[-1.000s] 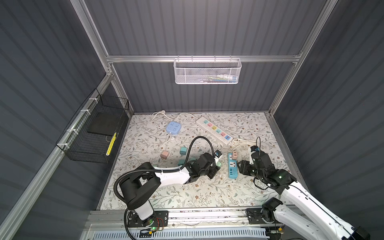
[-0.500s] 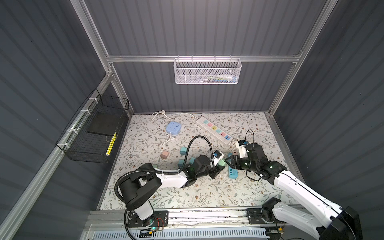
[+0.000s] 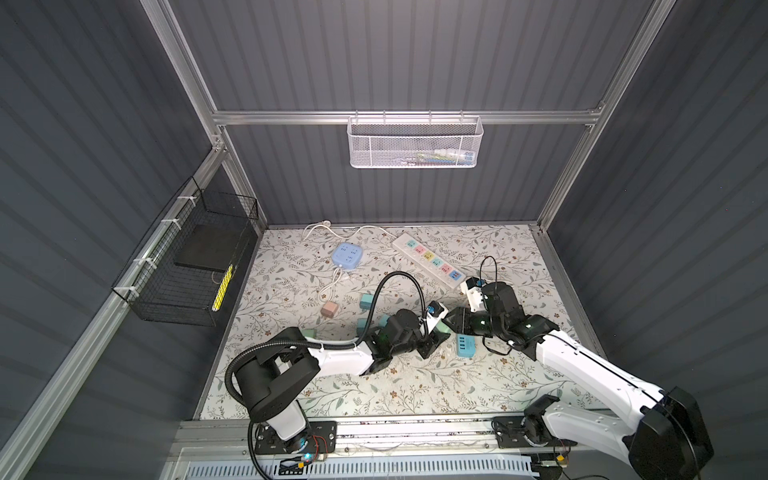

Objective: Insert the plug

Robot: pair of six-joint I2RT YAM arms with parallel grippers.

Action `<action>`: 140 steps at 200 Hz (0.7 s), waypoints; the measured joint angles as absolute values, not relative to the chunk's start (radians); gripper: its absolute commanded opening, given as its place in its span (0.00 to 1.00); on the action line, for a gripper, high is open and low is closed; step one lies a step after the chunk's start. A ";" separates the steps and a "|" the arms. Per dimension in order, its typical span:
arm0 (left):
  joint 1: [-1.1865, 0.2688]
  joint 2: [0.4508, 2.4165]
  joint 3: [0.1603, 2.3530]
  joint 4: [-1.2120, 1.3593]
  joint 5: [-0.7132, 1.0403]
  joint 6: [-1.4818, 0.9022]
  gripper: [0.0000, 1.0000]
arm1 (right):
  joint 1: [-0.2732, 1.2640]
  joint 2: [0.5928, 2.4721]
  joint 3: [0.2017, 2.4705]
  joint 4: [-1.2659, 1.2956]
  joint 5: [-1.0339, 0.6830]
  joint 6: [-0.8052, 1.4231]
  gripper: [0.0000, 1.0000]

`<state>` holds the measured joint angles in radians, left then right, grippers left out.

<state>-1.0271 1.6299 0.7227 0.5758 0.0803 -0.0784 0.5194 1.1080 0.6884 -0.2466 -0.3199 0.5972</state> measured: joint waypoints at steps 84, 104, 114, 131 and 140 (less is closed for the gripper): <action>-1.027 1.629 0.735 0.573 0.085 -0.070 0.29 | 0.527 1.149 0.688 -0.233 -0.368 0.595 0.29; -1.024 1.629 0.735 0.573 0.101 -0.072 0.35 | 0.531 1.142 0.688 -0.239 -0.367 0.569 0.25; -1.024 1.629 0.736 0.573 0.102 -0.072 0.48 | 0.531 1.137 0.688 -0.241 -0.365 0.567 0.24; -1.026 1.629 0.742 0.571 0.086 -0.072 0.60 | 0.534 1.119 0.688 -0.244 -0.342 0.576 0.23; -1.027 1.626 0.745 0.568 0.067 -0.072 0.66 | 0.537 1.100 0.688 -0.250 -0.323 0.580 0.22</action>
<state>-1.0271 1.6264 0.7452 0.5682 0.0669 -0.0719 0.5369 1.0996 0.6884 -0.2504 -0.3225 0.5804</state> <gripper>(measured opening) 0.594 0.304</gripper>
